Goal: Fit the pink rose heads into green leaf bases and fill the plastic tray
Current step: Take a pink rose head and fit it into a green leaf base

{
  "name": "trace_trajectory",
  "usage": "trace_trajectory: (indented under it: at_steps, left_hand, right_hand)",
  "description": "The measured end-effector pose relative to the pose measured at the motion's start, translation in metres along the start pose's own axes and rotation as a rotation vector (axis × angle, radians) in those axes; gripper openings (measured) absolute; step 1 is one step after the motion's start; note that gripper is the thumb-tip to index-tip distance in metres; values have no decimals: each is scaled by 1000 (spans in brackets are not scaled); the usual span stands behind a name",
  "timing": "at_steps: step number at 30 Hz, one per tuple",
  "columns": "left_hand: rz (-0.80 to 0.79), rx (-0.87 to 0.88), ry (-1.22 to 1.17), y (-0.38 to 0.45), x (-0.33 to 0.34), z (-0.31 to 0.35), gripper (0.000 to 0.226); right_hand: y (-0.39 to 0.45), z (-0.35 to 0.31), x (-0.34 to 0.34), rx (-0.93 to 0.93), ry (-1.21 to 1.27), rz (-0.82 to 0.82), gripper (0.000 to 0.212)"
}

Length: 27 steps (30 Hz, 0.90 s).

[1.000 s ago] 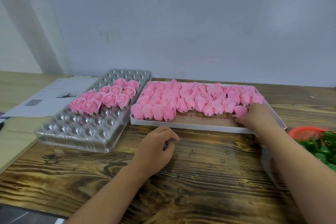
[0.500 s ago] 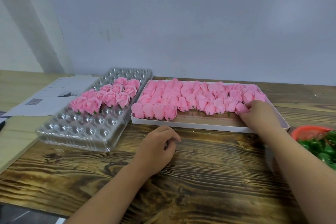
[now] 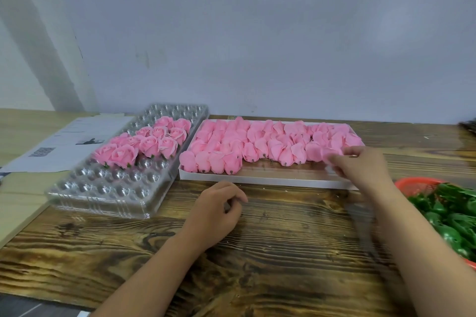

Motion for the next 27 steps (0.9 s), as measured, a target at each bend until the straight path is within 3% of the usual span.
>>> trace_trajectory:
  at_steps: [2, 5, 7, 9, 13, 16, 18, 23, 25, 27]
  left_hand:
    - [-4, -62, -77, 2, 0, 0, 25]
    - [-112, -246, -258, 9, 15, 1, 15]
    - [-255, -392, -464, 8, 37, 9, 34]
    - [-373, -408, -638, 10, 56, 33, 41]
    - [-315, -343, -805, 23, 63, 58, 37]
    - [-254, -337, -855, 28, 63, 54, 27]
    - [-276, -331, -885, 27, 65, 52, 34]
    - [-269, -313, -921, 26, 63, 46, 46]
    - [-260, -308, -947, 25, 62, 46, 48]
    - [-264, -286, -960, 24, 62, 48, 68]
  right_hand:
    - [-18, 3, 21, 97, 326, -150, 8]
    - [-49, -2, 62, 174, 736, -358, 29]
    - [-66, -6, 80, 187, 893, -431, 41]
    - [-82, -11, 98, 170, 986, -521, 40]
    - [-107, -18, 120, 114, 1017, -639, 35]
    - [-112, -20, 122, 125, 1021, -688, 43]
    - [-112, -18, 121, 155, 1023, -716, 52]
    - [-118, -16, 123, 188, 930, -791, 22]
    - [-120, -16, 126, 194, 902, -807, 35]
    - [-122, -17, 129, 195, 885, -809, 52]
Point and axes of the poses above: each hand's wrist, its own y-axis towards the middle knuckle, its own x-axis out of the palm, z = x × y, the point moved 10 cm from there along y, towards the middle knuckle, and after that the axes turned 1 degree about -y, right-handed, at the moved point
